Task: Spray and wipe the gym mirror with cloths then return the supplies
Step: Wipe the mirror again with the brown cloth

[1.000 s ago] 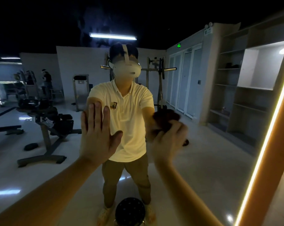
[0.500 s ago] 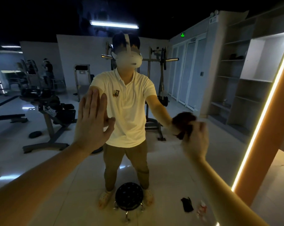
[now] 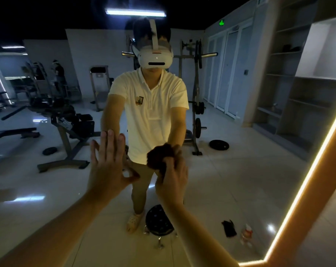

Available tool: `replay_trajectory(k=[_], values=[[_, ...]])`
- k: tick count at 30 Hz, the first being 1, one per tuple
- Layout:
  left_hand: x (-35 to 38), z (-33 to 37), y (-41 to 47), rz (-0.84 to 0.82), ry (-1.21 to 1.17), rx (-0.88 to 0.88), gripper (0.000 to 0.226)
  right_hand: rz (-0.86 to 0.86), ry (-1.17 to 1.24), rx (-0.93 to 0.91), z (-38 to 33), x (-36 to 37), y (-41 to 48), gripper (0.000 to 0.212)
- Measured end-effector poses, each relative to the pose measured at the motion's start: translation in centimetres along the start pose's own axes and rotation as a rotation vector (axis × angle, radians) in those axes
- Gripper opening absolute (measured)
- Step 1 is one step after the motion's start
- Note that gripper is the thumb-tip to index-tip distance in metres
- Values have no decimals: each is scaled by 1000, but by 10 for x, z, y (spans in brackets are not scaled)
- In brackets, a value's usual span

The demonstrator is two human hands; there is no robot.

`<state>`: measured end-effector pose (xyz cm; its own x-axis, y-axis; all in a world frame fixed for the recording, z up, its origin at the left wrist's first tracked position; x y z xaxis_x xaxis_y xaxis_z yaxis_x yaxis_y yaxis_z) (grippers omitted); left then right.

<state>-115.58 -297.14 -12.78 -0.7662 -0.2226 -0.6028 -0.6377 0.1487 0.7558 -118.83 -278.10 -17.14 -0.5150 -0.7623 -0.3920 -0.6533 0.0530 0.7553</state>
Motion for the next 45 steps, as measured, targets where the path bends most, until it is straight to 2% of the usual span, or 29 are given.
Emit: replay_trajectory(k=[2,4,5,8,11,13,15,17,19,23,25,26,28,30,32,34,35,37,39,41,43,45], values=[[-1,0,-2,10,1,15,140,-141,-92,-274,-11,5,-6,36],[0,0,-1,-6,-2,16,137,-154,-187,-427,-1,-13,3,41],[1,0,-2,-14,-4,17,136,-112,-203,-394,11,-31,15,42],[1,0,-1,-7,-19,14,134,59,-198,-103,51,-92,63,38],[-1,2,-1,-2,-44,7,131,288,-108,126,67,-140,106,45],[-2,2,-1,-4,-52,2,129,392,-75,141,51,-146,122,49],[-3,3,0,-6,-59,3,128,405,-73,83,18,-123,122,48],[-3,2,0,-12,-71,1,132,335,-61,7,-15,-84,105,47],[-4,2,-1,-32,-86,-4,134,207,-71,-142,-44,-44,78,52],[-21,-2,-5,-45,-113,50,111,-123,-205,-599,-69,-1,31,72],[-33,-12,-6,-47,-156,99,98,-203,-247,-697,-74,-10,45,71],[-39,-18,-5,-47,-165,128,92,-189,-266,-702,-79,-22,61,70],[-49,-32,4,-50,-156,152,88,-64,-206,-601,-90,-63,111,61],[-65,-47,23,-34,-144,119,89,117,-147,-452,-98,-114,170,40],[-89,-59,48,33,-126,104,87,303,-141,-294,-103,-153,220,44],[-113,-71,72,145,-93,108,79,405,-103,-174,-113,-163,244,50],[-125,-79,84,203,-72,104,75,427,-90,-173,-125,-156,246,53],[-143,-97,107,292,-48,65,72,394,-103,-281,-156,-124,230,53],[-157,-117,132,342,-46,7,76,303,-153,-489,-194,-81,201,48],[-171,-134,155,384,-45,-32,76,164,-171,-697,-225,-50,177,56],[-187,-147,175,429,-42,-56,75,65,-242,-876,-239,-42,175,63],[-201,-158,194,469,-20,-55,76,94,-365,-965,-234,-59,190,65]])
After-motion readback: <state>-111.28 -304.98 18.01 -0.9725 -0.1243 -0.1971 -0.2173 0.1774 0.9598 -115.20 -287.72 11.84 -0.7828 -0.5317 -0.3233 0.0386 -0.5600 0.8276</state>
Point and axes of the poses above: each hand's wrist, its own y-axis towards the middle knuckle, its own x-axis out of the palm, z = x × y, the point moved 9 cm from there along y, towards the middle knuckle
